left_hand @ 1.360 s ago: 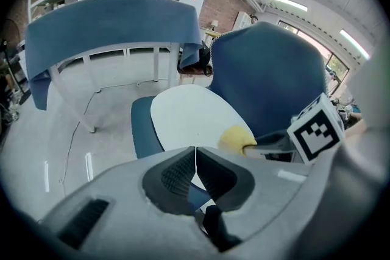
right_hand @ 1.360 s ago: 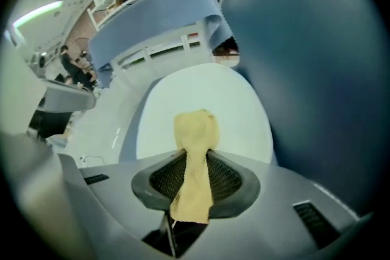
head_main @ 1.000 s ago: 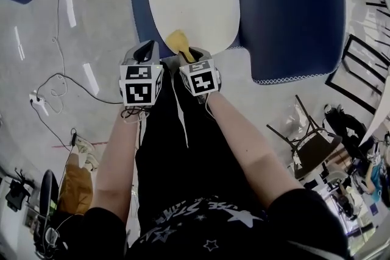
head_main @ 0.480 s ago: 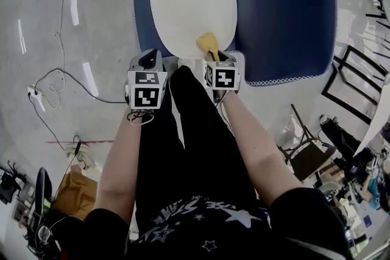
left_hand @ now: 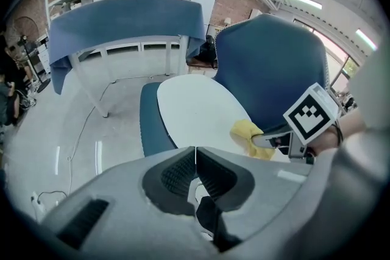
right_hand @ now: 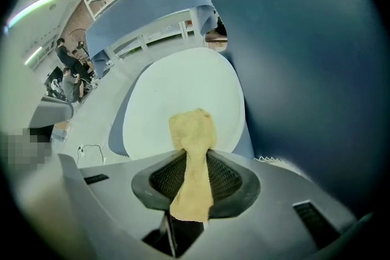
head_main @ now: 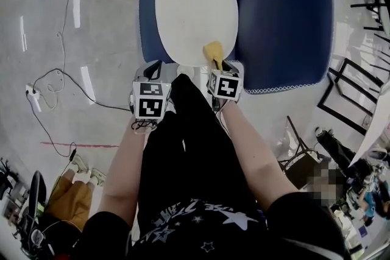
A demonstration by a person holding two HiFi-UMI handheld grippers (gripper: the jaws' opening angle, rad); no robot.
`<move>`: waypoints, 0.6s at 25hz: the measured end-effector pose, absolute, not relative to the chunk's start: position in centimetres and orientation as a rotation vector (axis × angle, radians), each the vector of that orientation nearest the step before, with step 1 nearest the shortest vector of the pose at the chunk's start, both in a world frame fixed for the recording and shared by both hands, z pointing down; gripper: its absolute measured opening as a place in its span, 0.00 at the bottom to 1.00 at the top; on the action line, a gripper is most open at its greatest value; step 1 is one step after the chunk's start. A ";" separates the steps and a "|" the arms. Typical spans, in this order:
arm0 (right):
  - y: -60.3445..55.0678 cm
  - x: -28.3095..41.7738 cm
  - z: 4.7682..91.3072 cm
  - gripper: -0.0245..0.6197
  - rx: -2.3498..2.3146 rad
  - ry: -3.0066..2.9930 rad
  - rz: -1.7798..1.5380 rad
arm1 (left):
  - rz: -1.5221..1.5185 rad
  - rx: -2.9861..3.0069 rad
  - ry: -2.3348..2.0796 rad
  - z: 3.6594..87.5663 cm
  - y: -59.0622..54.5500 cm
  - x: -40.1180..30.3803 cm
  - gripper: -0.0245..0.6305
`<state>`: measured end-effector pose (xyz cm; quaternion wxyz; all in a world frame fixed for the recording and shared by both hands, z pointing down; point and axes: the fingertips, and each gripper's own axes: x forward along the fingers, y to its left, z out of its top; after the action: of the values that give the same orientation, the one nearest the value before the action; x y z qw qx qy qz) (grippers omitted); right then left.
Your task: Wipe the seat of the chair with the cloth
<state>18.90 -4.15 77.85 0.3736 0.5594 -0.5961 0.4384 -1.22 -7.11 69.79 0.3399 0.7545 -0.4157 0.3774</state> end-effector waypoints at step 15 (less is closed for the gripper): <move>-4.9 12.3 64.9 0.20 1.476 -1.775 0.951 | 0.845 2.044 -1.224 59.1 -0.9 -7.7 0.07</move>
<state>12.31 -4.89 64.92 0.3167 0.5608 -0.6743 0.3612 -7.74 -0.89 59.11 0.3021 0.7707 -0.4617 0.3188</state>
